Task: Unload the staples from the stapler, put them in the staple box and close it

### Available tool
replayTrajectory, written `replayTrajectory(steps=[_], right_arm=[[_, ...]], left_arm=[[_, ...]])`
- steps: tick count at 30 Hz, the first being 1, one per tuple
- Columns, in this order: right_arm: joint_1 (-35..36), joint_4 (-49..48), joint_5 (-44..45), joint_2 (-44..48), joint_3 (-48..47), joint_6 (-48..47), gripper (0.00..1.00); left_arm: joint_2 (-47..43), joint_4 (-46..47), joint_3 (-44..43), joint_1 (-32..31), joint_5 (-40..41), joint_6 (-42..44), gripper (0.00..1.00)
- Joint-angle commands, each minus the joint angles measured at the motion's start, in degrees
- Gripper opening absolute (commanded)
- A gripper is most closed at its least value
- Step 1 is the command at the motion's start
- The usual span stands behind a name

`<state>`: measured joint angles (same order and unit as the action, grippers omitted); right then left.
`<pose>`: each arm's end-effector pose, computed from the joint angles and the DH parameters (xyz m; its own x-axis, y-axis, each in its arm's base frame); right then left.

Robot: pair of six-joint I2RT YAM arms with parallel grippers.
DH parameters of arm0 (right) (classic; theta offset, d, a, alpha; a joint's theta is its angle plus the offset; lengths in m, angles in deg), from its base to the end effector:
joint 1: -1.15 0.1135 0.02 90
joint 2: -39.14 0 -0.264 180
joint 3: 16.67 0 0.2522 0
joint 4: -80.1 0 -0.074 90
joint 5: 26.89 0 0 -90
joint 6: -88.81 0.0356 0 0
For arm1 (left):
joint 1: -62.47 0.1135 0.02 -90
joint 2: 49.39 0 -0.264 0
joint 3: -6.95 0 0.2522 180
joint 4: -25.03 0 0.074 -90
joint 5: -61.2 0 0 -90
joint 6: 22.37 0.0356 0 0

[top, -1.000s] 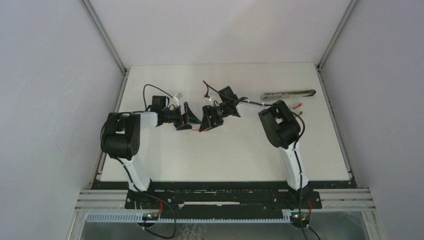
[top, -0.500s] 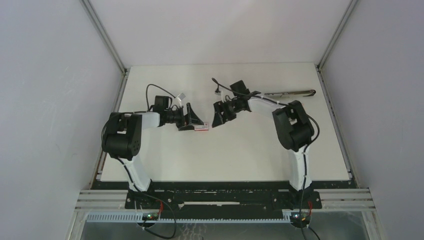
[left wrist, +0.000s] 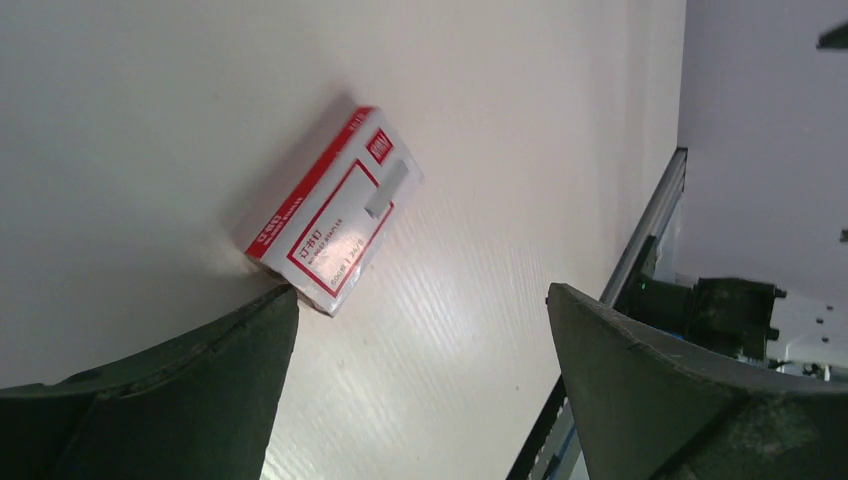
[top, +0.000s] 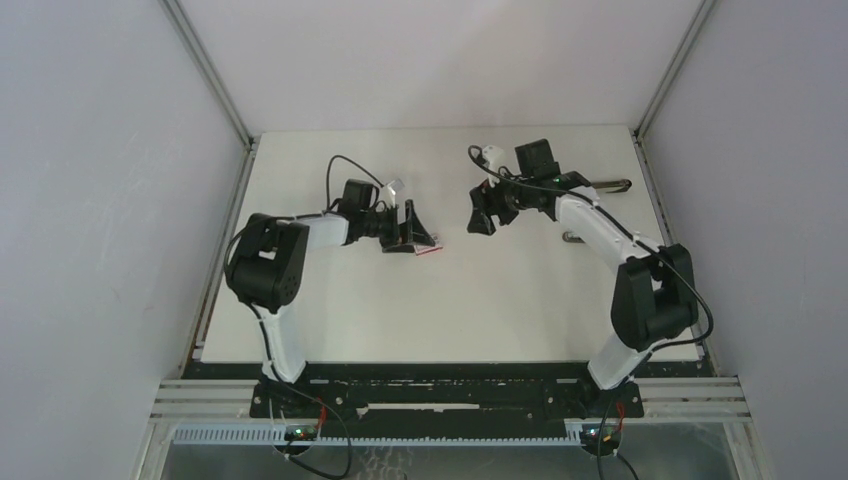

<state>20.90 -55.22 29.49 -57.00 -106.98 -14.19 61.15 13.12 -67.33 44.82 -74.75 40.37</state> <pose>0.3369 0.1419 0.2704 -0.5699 -0.4036 -0.7158 -0.7605 0.5891 0.2733 0.3561 -0.1402 0.1380 -0.9370 -0.0361 -0.3476 0.2682 0.5633 -0.7815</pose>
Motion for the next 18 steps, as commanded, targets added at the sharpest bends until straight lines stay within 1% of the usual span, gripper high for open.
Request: replayTrajectory(steps=[1,6,10,12,18], right_arm=[[-2.21,0.90,0.49,6.28,2.43,-3.61,0.72],[-5.24,0.30,0.00,11.25,4.17,-4.45,0.73],[-7.63,-0.52,-0.82,13.47,5.33,-4.44,0.73],[-8.77,-0.90,-1.14,14.45,5.71,-4.42,0.74],[-11.73,-1.32,-2.61,15.82,5.71,-3.91,0.74]], left_arm=[[3.05,1.10,-5.65,-0.59,5.91,-2.40,1.00],[5.58,2.35,-8.97,-3.06,6.32,-4.26,1.00],[7.04,2.85,-10.93,-3.53,7.43,-5.32,1.00],[6.97,4.31,-10.34,-3.89,7.05,-6.82,1.00],[6.29,5.84,-8.72,-6.17,6.93,-7.67,1.00]])
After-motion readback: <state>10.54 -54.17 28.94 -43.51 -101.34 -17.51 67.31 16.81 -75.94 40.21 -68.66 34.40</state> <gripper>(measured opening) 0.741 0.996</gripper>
